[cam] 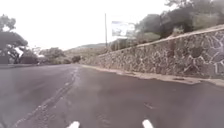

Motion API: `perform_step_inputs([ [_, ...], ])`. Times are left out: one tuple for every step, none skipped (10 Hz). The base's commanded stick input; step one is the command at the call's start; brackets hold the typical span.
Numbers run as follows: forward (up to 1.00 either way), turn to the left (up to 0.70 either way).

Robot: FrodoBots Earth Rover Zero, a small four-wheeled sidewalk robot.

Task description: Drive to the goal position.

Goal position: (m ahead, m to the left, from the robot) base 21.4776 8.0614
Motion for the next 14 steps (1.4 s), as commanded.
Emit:
perform_step_inputs([
  [0.50, 0.00],
  [0.50, 0.00],
  [0.50, 0.00],
  [0.50, 0.00],
  [0.50, 0.00],
  [0.50, 0.00],
  [0.50, 0.00],
  [0.50, 0.00],
  [0.50, 0.00],
  [0.50, 0.00],
  [0.50, 0.00],
  [0.50, 0.00],
  [0.50, 0.00],
  [0.50, 0.00],
])
